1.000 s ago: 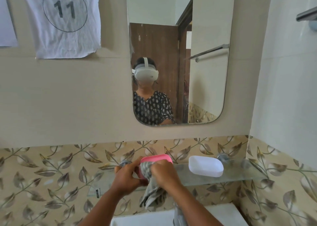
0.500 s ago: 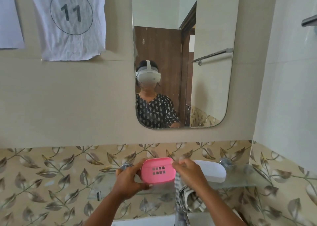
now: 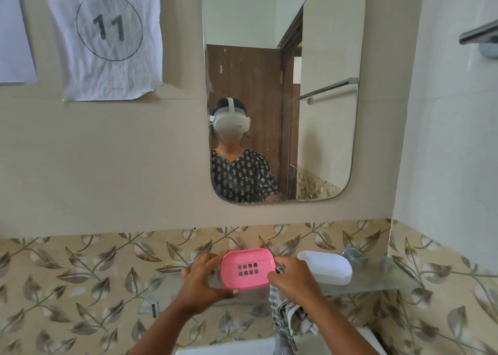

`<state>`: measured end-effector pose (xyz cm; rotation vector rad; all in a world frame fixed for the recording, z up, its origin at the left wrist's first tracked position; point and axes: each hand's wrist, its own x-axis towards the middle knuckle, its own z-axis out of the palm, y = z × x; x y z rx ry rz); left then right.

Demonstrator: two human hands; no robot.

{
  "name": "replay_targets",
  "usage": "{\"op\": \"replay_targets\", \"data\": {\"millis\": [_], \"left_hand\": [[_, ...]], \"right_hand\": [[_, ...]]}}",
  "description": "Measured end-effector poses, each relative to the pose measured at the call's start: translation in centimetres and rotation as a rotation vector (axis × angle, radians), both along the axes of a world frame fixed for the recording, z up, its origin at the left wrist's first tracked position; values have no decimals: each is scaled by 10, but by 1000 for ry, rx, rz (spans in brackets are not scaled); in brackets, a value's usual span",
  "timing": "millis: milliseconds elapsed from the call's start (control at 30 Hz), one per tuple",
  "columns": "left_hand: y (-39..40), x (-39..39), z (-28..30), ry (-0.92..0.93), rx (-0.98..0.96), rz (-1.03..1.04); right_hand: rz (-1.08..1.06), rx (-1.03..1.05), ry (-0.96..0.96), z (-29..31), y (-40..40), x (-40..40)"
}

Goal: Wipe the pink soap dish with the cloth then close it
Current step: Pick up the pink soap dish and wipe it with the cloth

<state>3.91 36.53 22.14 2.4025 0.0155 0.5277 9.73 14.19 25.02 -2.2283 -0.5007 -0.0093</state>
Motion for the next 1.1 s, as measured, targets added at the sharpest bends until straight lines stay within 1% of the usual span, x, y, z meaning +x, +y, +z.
{"op": "replay_targets", "data": {"millis": [100,267,333,433,500,700,767,867,1000,1100], "left_hand": [[-1,-2,2,-6,-5,-9],[1,-2,0,-16,-121,-35],[0,-1,2,-49,-193,-62],[2,-2,6,-74,-362,-96],[2,-3,7,-76,-407,-97],[-4,-6,12,-130,-424,-111],[-3,-5,10,-119,-433,-98],[2,-2,6,-97,-375,-61],[6,2,1,-108,-418,-29],[3,3,3,-109,-408,-36]], "right_hand": [[27,37,-15,1,-1,-3],[34,139,60,0,-3,-3],[63,158,65,2,-3,-4],[116,179,87,4,-4,-5],[132,193,90,5,-4,-6],[123,240,14,3,-3,-3],[48,275,-11,3,-1,-1],[-90,271,-28,2,2,5],[-151,267,-9,-2,6,12],[-169,242,-10,-4,8,14]]}}
